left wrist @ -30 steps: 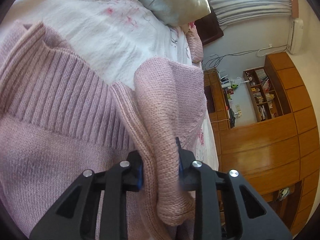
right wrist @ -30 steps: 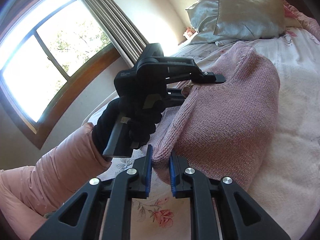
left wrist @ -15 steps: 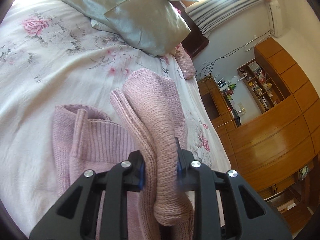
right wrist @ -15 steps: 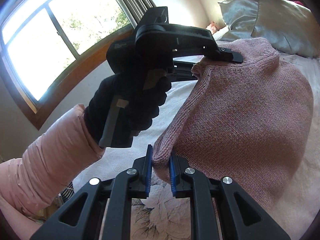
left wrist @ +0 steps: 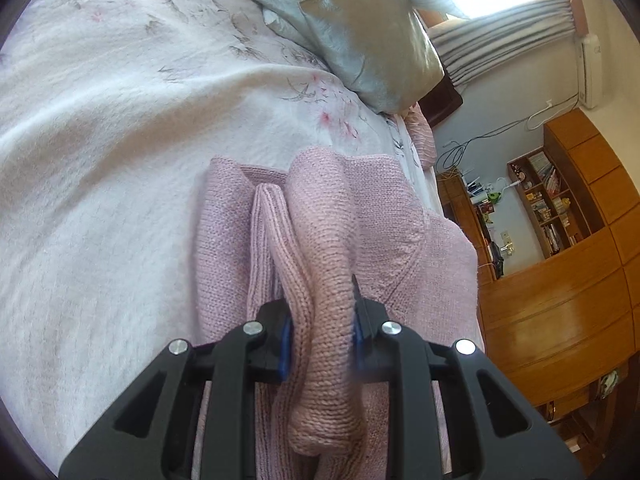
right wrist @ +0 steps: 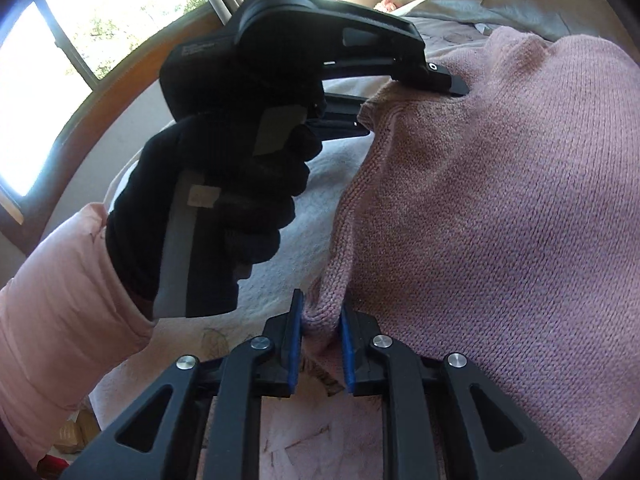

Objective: Fold small clothes

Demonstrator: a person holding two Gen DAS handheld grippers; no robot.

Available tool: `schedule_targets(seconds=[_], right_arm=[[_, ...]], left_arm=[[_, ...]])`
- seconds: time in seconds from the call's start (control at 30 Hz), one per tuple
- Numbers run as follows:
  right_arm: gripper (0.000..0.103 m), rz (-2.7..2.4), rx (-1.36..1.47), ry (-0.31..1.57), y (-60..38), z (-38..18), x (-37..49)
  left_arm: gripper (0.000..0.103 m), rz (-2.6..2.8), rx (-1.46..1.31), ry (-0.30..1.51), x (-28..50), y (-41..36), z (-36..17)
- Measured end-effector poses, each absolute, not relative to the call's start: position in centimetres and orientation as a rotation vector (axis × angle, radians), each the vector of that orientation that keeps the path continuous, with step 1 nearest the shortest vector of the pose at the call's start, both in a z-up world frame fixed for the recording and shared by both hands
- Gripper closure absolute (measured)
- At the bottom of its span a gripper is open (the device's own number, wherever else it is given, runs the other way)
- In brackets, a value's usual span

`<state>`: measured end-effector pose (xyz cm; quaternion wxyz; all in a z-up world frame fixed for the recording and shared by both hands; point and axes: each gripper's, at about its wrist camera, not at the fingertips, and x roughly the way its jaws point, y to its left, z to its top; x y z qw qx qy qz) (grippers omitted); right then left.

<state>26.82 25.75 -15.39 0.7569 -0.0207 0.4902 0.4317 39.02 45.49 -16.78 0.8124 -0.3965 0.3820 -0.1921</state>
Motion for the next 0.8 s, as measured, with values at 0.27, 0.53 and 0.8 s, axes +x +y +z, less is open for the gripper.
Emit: schedule_targets(seconds=[0.27, 0.53, 0.8], right_arm=[[0.052, 0.998, 0.042, 0.967, 20.6, -11.0, 23.9], [0.042, 0.692, 0.107, 0.926, 9.4, -9.5, 23.4], [0.043, 0.719, 0.461, 1.099, 6.2, -15.2, 27.3]], left_arm=[[0.071, -0.324, -0.669, 0.816, 33.0, 45.1, -12.6], [0.062, -0.309, -0.586, 0.876, 25.4, 41.4, -11.7], [0.098, -0.291, -0.593, 1.009, 26.1, 39.5, -15.7]])
